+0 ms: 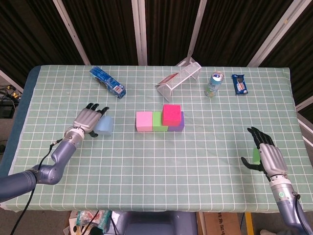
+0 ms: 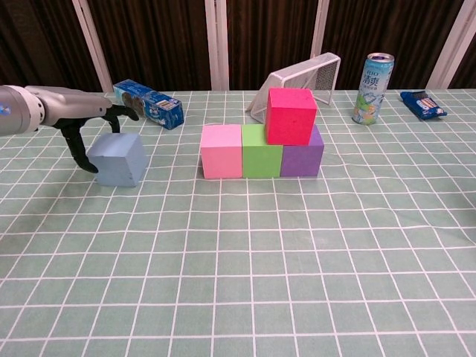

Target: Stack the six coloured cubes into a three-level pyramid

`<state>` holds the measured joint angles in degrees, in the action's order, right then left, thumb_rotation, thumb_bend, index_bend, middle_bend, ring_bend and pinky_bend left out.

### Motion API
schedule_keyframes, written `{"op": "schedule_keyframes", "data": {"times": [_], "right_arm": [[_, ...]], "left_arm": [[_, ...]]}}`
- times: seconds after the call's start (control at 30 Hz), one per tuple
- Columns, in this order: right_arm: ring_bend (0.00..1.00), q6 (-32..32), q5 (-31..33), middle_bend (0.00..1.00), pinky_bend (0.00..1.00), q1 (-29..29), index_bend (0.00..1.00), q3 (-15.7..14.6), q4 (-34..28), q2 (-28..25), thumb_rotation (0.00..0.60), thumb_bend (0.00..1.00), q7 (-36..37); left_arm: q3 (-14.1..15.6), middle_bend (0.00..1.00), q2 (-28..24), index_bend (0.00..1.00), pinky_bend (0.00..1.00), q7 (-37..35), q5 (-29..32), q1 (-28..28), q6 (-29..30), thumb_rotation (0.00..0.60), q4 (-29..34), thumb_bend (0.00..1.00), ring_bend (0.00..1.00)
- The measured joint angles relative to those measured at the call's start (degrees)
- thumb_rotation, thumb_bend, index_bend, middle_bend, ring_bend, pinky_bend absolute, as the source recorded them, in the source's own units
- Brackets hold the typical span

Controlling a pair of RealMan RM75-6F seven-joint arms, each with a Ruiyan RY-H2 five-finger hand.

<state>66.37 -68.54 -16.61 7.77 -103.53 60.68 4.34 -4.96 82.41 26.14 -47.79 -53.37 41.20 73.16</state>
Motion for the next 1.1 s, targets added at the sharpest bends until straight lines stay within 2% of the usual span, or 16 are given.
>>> {"op": "schedule_keyframes", "data": {"times": [0.13,0.43,0.77,0.87,1.1], "right_arm": [[0.0,0.0,0.0,0.0,0.02,0.0,0.0,0.0,0.0,0.1,0.6,0.35,-0.1],[0.0,-0.2,-0.5,0.0,0.02,0.1,0.0,-0.1,-0.4,0.0,0.6,0.35,-0.1],[0.0,-0.2,-0.9,0.0,0.02,0.2,0.0,-0.2,-0.5,-0.3,0.6,0.35,0.1],[0.0,-0.2,-0.9,0.0,0.02,0.2,0.0,-0.2,-0.5,-0.1,0.6,0.35,-0.1],[0.0,-0.6,-0.8,0.0,0.02,0.0,0.0,-0.2,-0.4,0.3,0.6,0.35,-0.2]], "left_arm": [[-0.1,0.4,0.6,0.01,0.1,-0.3,0.1,0.2,0.7,0.6,-0.2,0.27,0.06],[-0.9,0.4,-1.0,0.01,0.09,-1.3,-0.5,1.0,2.9,0.6,3.5,0.27,0.06],[-3.0,0.38,-8.5,0.01,0.09,-1.4,-0.6,1.1,5.2,0.6,11.7,0.27,0.06],[-4.1,0.38,-10.9,0.01,0.1,-0.8,1.1,0.0,4.7,0.6,14.0,0.27,0.06],[-5.5,0.36,-12.9,0.01,0.09,2.4,8.1,-4.3,3.2,0.6,17.6,0.27,0.06]]}}
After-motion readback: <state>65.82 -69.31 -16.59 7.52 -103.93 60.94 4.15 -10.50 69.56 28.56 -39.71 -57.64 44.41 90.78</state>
